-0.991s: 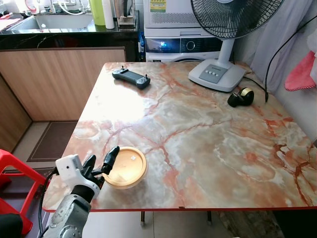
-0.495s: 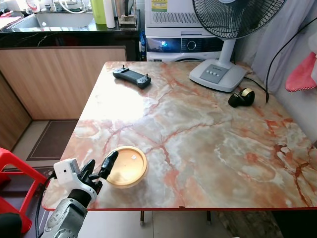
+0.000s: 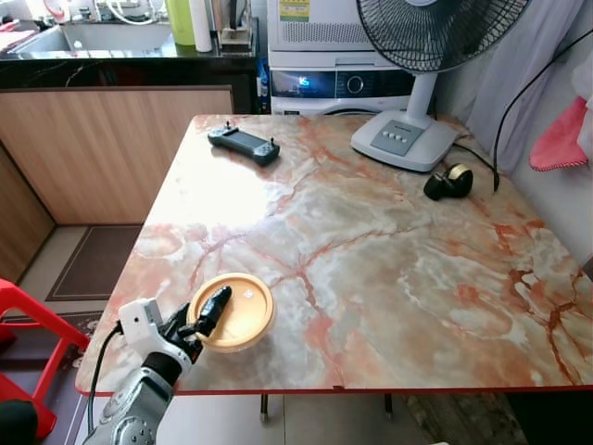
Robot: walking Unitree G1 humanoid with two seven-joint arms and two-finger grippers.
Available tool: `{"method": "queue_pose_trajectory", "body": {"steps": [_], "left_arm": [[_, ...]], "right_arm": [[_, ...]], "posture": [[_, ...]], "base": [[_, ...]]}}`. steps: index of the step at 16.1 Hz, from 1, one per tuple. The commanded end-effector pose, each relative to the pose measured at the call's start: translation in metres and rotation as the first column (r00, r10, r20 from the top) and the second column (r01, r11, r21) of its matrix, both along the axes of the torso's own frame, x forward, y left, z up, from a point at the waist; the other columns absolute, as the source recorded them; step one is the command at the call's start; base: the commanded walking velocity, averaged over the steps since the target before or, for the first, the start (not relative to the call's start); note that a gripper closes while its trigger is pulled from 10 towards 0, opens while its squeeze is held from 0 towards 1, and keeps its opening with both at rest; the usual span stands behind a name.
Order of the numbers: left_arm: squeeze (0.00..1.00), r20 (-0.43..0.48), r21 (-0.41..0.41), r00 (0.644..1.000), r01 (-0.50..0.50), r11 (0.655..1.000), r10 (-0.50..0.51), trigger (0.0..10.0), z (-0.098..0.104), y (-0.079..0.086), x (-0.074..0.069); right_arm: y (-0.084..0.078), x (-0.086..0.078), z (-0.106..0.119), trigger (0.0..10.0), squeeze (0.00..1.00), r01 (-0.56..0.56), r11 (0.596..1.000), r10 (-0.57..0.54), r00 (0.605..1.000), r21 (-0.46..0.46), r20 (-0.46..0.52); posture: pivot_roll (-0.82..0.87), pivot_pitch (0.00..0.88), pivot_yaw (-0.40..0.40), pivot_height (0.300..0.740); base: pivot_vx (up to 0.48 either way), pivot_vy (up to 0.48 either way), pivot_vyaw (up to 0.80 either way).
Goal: Restocking fridge
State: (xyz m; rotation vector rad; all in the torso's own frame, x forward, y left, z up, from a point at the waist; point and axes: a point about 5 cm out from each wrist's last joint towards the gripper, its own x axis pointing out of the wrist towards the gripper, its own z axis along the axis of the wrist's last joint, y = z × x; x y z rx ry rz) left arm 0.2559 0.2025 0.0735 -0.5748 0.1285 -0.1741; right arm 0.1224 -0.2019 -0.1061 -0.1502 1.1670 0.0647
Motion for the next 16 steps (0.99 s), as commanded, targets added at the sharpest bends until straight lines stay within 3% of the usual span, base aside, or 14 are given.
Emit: {"method": "queue_pose_trajectory", "body": {"steps": [1,2,3,4,16], "left_arm": [[0.0,0.0,-0.001,1.0,0.01,1.0,-0.01,10.0,-0.002,-0.001,0.003],[0.0,-0.001,-0.008,1.0,0.009,1.0,-0.009,2.7,-0.003,-0.001,0.005],[0.0,0.001,-0.013,1.0,0.008,1.0,-0.008,2.7,-0.003,-0.001,0.005],[0.0,0.006,-0.01,1.0,0.015,1.0,-0.015,0.0,-0.003,-0.002,0.006],[0.0,0.029,-0.008,0.999,0.045,0.999,-0.045,0.0,-0.002,-0.012,0.013]], "right_arm": [[-0.002,0.0,0.0,10.0,0.0,-0.013,1.0,0.013,1.0,-0.009,-0.004],[-0.002,0.0,0.0,10.0,0.0,-0.016,1.0,0.016,1.0,-0.009,-0.004],[-0.003,0.0,0.0,10.0,0.0,-0.017,1.0,0.017,1.0,-0.009,-0.005],[-0.003,0.0,0.0,10.0,0.0,-0.022,1.0,0.022,1.0,-0.011,-0.006],[-0.006,0.002,0.001,10.0,0.0,-0.108,0.993,0.107,0.994,-0.05,-0.026]], "posture": [[0.04,0.0,-0.059,0.74],[0.04,0.0,-0.059,0.74],[0.04,0.0,-0.061,0.74],[0.04,0.0,-0.064,0.74],[0.02,0.0,-0.077,0.74]], "base": [[0.0,0.0,0.0],[0.0,0.0,0.0],[0.0,0.0,0.0],[0.0,0.0,0.0],[0.0,0.0,0.0]]}}
